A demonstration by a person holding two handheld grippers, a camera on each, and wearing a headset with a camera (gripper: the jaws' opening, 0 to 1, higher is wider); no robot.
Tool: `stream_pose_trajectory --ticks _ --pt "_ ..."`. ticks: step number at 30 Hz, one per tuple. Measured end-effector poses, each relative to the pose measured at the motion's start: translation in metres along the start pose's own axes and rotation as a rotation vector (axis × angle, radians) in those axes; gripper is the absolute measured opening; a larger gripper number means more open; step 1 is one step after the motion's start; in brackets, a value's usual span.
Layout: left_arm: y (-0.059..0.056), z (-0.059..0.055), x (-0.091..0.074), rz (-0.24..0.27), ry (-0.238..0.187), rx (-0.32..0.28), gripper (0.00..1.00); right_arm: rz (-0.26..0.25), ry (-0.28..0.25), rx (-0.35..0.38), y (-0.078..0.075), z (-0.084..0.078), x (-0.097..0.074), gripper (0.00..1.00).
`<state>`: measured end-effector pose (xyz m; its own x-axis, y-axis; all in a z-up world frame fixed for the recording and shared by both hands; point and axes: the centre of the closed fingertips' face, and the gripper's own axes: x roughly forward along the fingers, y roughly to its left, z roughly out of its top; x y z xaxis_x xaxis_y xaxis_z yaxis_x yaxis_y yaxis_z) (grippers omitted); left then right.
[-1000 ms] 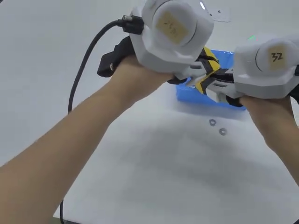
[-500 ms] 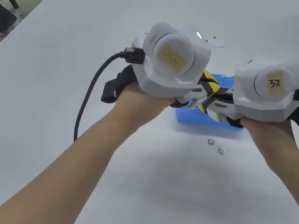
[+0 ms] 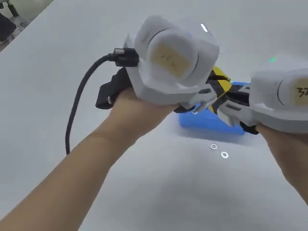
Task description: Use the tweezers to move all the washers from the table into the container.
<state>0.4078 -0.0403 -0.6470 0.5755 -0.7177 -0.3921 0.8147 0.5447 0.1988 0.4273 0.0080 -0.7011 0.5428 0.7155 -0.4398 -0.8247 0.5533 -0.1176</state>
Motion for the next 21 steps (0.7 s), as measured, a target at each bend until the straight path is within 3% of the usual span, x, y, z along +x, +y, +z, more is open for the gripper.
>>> stream_pose_trajectory --ticks 5,16,21 --pt "-0.014 0.006 -0.003 -0.01 -0.007 0.027 0.0 -0.003 -0.013 0.033 0.006 -0.002 -0.011 0.04" --pt "-0.03 -0.021 0.002 -0.065 0.001 -0.077 0.0 0.048 0.039 0.079 0.024 -0.038 -0.01 0.05" --pt "-0.035 -0.032 0.004 -0.084 0.014 -0.085 0.0 0.061 0.05 0.093 0.026 -0.048 -0.009 0.06"
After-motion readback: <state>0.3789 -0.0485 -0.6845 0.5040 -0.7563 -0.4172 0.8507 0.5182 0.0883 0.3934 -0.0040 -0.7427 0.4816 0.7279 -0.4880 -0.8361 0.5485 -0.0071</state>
